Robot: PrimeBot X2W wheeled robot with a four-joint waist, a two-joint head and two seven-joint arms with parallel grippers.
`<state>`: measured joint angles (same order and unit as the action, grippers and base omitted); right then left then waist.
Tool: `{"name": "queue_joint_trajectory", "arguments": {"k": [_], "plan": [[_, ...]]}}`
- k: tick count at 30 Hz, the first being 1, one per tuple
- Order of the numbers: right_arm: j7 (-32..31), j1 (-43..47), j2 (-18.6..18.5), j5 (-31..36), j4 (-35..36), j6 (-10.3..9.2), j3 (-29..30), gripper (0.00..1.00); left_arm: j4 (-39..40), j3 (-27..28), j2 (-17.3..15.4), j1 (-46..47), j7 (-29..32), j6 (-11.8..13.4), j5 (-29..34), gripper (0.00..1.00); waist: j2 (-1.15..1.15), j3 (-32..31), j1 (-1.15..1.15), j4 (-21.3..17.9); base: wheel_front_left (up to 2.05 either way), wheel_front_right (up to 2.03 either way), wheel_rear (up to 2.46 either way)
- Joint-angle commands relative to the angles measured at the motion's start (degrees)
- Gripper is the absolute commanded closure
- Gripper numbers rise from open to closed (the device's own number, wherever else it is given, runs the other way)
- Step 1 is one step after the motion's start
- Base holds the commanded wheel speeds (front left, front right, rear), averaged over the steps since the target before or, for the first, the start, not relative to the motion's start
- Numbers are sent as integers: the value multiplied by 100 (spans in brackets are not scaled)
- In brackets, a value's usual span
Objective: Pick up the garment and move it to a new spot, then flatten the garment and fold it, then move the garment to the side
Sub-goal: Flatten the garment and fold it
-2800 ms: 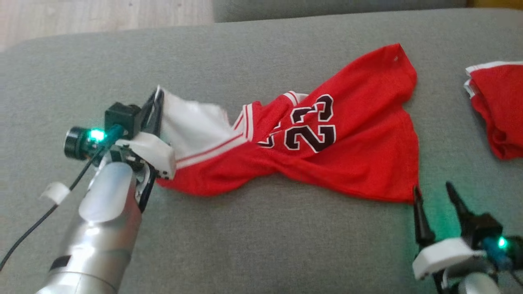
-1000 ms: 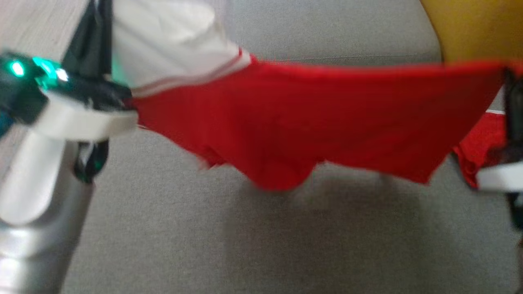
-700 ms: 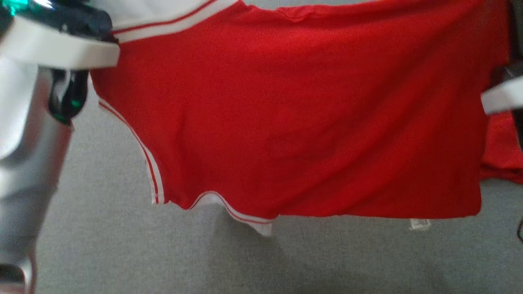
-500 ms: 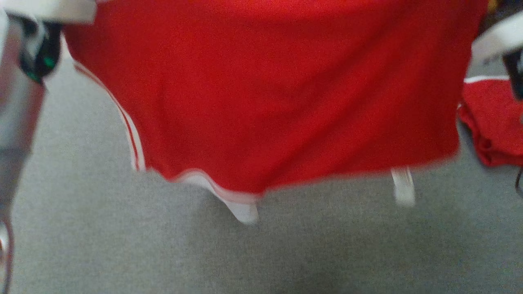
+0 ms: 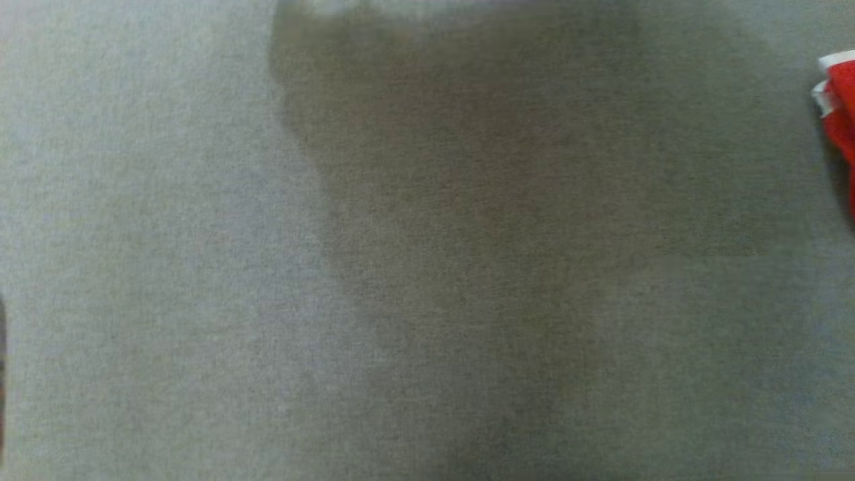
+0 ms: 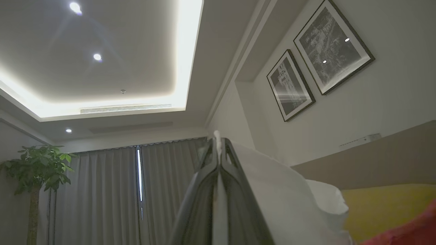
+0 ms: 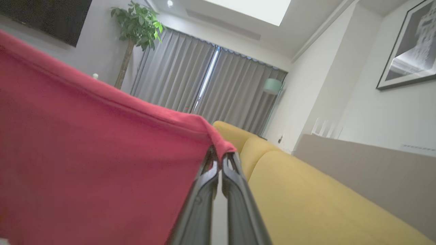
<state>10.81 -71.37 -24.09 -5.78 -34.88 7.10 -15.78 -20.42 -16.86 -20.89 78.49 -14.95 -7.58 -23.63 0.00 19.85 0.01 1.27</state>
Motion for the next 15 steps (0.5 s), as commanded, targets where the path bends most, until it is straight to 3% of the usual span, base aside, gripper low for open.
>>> {"name": "queue_joint_trajectory", "arguments": {"k": [1, 8, 15], "plan": [[102, 32, -8, 51, -36, 39, -37, 100, 309, 31, -299, -174, -4, 10, -88, 100, 0, 136, -1, 118, 0, 0, 0], [350, 1005, 67, -69, -661, 39, -124, 100, 721, -315, -557, -1650, -4, 10, -543, 100, 0, 139, -1, 257, 0, 0, 0], [410, 2326, 44, -416, -736, 39, -201, 100, 1159, -517, -669, -3309, -5, 9, -865, 100, 0, -270, -1, 272, 0, 0, 0]]}}
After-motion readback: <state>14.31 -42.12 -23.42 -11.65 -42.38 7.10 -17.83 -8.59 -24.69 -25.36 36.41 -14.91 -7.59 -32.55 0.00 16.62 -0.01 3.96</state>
